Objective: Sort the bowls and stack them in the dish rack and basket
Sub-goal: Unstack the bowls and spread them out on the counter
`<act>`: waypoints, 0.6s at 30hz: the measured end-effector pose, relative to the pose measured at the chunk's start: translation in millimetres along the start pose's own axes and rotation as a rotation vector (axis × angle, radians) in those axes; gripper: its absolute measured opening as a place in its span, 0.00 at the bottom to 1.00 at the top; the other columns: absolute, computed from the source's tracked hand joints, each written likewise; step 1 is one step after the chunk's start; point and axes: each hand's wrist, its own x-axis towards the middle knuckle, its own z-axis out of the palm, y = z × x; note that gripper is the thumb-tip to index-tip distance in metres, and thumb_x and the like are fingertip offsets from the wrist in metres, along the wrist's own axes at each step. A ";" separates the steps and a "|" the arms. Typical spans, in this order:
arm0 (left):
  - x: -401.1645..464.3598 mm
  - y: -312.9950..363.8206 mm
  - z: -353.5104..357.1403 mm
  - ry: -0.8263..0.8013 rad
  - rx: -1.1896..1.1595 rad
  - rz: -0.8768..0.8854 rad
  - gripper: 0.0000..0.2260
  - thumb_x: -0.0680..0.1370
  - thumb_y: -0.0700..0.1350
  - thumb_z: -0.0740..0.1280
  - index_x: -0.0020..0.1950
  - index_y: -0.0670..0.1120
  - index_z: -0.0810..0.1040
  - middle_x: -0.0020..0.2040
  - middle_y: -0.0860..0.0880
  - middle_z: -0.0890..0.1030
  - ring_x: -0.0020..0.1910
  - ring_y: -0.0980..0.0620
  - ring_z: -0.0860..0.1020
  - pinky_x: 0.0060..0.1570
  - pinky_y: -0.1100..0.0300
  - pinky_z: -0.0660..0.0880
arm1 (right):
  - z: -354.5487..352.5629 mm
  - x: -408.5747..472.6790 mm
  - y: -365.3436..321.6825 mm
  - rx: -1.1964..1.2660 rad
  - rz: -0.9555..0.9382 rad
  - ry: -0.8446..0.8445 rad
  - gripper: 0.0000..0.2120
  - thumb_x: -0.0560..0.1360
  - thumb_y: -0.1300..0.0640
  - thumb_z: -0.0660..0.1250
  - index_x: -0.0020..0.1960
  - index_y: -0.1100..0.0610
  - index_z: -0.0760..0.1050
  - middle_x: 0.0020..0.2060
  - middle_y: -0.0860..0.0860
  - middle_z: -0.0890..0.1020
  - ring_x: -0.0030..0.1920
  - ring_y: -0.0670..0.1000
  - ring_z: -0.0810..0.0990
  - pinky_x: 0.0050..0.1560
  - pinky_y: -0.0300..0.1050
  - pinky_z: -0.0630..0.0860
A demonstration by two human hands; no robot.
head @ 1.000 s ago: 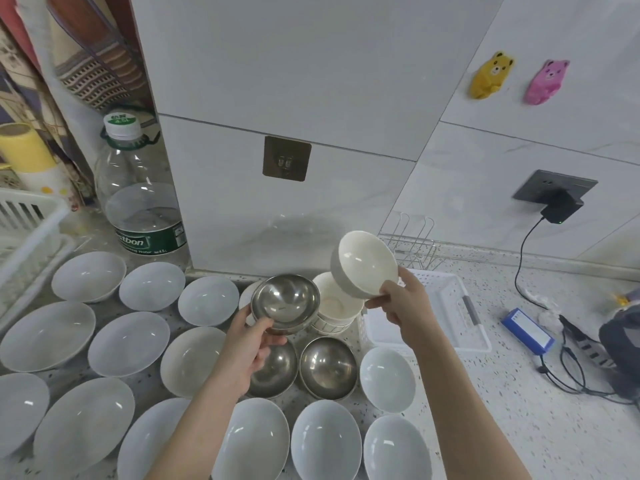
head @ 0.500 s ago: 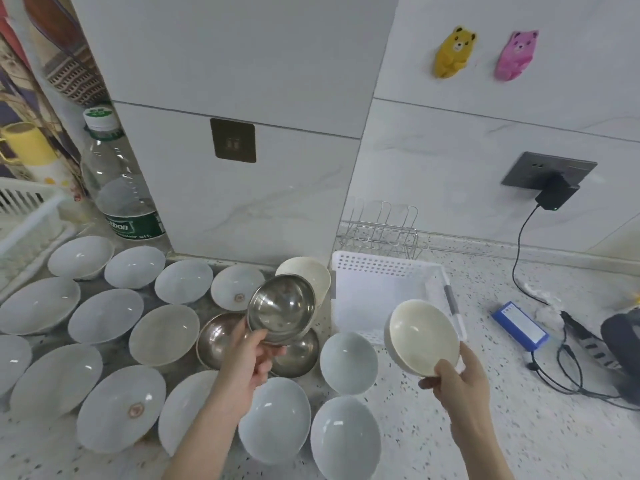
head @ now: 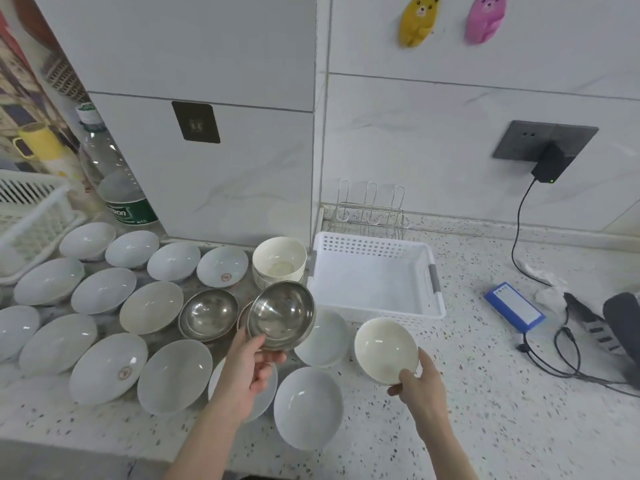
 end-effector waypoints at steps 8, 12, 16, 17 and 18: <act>-3.4 -7.5 -2.2 0.055 0.004 0.000 0.08 0.83 0.44 0.59 0.60 0.52 0.74 0.34 0.40 0.81 0.20 0.57 0.65 0.18 0.67 0.54 | 5.5 11.3 7.1 0.034 0.002 -0.057 0.30 0.75 0.66 0.58 0.74 0.51 0.63 0.42 0.53 0.81 0.30 0.50 0.83 0.32 0.43 0.73; -6.1 -12.0 -2.7 0.059 0.015 -0.011 0.09 0.82 0.44 0.59 0.61 0.51 0.74 0.33 0.40 0.81 0.20 0.57 0.64 0.18 0.68 0.55 | 6.1 16.9 8.4 0.048 -0.002 -0.060 0.30 0.74 0.66 0.58 0.75 0.50 0.63 0.43 0.51 0.80 0.31 0.50 0.83 0.33 0.44 0.74; -6.6 -15.9 -2.3 0.057 0.030 -0.024 0.11 0.82 0.43 0.60 0.64 0.50 0.74 0.33 0.40 0.81 0.20 0.56 0.64 0.17 0.68 0.55 | 8.0 21.8 7.3 0.070 0.009 -0.060 0.31 0.74 0.66 0.58 0.75 0.49 0.62 0.44 0.55 0.82 0.32 0.50 0.83 0.35 0.44 0.73; -6.6 -16.8 -2.2 0.058 0.032 -0.024 0.11 0.82 0.43 0.60 0.64 0.50 0.73 0.34 0.39 0.81 0.20 0.56 0.64 0.17 0.68 0.55 | 8.5 22.9 6.9 0.075 0.010 -0.059 0.31 0.74 0.67 0.57 0.75 0.50 0.62 0.44 0.57 0.82 0.33 0.50 0.83 0.35 0.45 0.73; -6.4 -17.6 -2.1 0.059 0.033 -0.023 0.12 0.82 0.43 0.60 0.65 0.51 0.73 0.34 0.39 0.81 0.20 0.56 0.64 0.17 0.68 0.56 | 9.0 23.9 6.6 0.078 0.008 -0.058 0.31 0.74 0.67 0.57 0.75 0.50 0.62 0.43 0.58 0.83 0.33 0.50 0.83 0.36 0.45 0.74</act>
